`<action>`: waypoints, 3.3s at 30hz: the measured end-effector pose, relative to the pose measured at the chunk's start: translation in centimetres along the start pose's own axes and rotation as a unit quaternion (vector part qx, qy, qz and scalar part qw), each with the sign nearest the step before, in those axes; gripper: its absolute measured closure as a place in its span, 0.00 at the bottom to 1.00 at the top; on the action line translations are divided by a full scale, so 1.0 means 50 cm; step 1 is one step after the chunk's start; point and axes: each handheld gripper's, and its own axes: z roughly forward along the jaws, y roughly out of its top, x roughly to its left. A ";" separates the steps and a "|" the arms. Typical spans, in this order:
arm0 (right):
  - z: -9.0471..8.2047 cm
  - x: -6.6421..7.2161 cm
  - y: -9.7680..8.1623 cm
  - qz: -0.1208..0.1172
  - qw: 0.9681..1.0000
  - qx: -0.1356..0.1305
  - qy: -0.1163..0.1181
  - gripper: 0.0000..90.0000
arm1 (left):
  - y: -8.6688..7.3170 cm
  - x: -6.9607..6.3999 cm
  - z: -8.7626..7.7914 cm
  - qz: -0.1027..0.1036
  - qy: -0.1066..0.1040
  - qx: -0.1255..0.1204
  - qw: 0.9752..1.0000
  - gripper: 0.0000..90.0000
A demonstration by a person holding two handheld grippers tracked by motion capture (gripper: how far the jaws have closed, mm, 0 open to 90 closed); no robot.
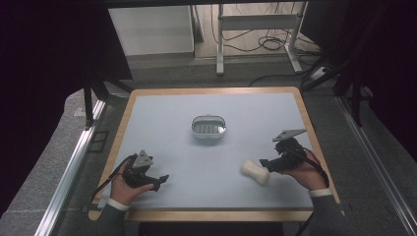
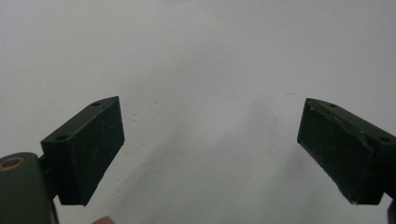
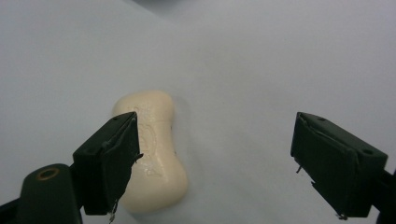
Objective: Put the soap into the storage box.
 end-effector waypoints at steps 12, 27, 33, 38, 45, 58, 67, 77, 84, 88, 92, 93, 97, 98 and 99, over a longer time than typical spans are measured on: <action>0.027 0.024 0.007 -0.025 0.999 0.044 0.016 0.20 | 0.000 0.000 -0.001 0.000 0.000 0.001 1.000 0.09; 0.070 0.048 0.016 -0.044 0.995 0.088 0.030 0.21 | -0.001 0.001 0.000 0.001 0.000 0.002 1.000 0.09; 0.085 0.056 0.020 -0.052 0.993 0.099 0.032 0.23 | -0.001 0.001 0.000 0.002 0.001 0.004 1.000 0.09; 0.098 0.061 0.021 -0.057 0.991 0.115 0.030 0.24 | -0.001 0.002 -0.001 0.002 0.002 0.003 1.000 0.09; 0.111 0.065 0.024 -0.060 0.988 0.134 0.034 0.31 | -0.001 0.002 0.000 0.002 0.002 0.004 1.000 0.09; 0.132 0.078 0.027 -0.074 0.979 0.182 0.049 0.51 | -0.001 0.002 0.001 0.003 0.003 0.006 1.000 0.08; 0.132 0.088 0.037 -0.088 0.975 0.202 0.037 0.53 | -0.001 0.002 0.000 0.003 0.003 0.005 1.000 0.08; 0.111 0.079 0.048 -0.089 0.976 0.191 0.049 0.54 | -0.001 0.002 0.000 0.003 0.003 0.005 1.000 0.08; 0.101 0.075 0.056 -0.090 0.978 0.183 0.050 0.55 | -0.001 0.002 0.001 0.004 0.003 0.006 1.000 0.08; 0.099 0.073 0.060 -0.092 0.978 0.180 0.051 0.55 | -0.001 0.003 0.000 0.004 0.003 0.006 1.000 0.08; 0.100 0.069 0.060 -0.089 0.979 0.174 0.051 0.55 | -0.001 0.002 0.002 0.004 0.003 0.006 1.000 0.08; 0.101 0.068 0.060 -0.087 0.980 0.173 0.051 0.55 | -0.001 0.002 0.002 0.004 0.003 0.006 1.000 0.08; 0.113 0.068 0.060 -0.088 0.979 0.176 0.054 0.55 | -0.001 0.002 0.002 0.004 0.003 0.007 1.000 0.08; 0.117 0.068 0.061 -0.088 0.978 0.179 0.055 0.55 | -0.001 0.002 0.002 0.005 0.004 0.007 1.000 0.08; 0.117 0.068 0.061 -0.088 0.978 0.179 0.055 0.55 | -0.001 0.002 0.002 0.005 0.004 0.007 1.000 0.08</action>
